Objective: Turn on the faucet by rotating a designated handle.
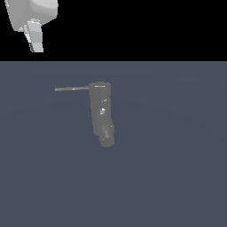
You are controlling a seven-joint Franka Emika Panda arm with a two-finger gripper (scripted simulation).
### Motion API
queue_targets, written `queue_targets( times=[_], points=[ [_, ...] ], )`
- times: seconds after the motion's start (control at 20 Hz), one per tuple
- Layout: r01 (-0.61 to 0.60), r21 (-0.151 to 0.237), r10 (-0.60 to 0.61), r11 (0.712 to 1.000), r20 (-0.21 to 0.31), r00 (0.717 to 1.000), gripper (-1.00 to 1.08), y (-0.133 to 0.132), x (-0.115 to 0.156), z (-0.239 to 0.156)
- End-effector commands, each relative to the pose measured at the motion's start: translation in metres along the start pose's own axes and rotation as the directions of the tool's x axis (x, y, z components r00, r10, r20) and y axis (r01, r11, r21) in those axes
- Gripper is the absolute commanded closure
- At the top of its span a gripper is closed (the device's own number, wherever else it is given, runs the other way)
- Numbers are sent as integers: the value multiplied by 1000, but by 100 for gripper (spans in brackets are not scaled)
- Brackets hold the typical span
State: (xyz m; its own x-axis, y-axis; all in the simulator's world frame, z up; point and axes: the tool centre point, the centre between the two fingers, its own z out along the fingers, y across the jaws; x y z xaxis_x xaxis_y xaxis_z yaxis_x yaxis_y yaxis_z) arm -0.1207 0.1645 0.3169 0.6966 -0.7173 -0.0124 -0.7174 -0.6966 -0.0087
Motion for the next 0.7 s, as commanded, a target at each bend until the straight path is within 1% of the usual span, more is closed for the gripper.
queue_targets(
  times=[0.0, 0.35, 0.65],
  points=[
    [-46, 2, 46, 999, 0, 999, 108, -12, 4, 9],
    [-164, 3, 164, 986, -1, 986, 108, -41, 18, 34],
    [-263, 2, 263, 965, -4, 965, 108, -64, 32, 55]
  ],
)
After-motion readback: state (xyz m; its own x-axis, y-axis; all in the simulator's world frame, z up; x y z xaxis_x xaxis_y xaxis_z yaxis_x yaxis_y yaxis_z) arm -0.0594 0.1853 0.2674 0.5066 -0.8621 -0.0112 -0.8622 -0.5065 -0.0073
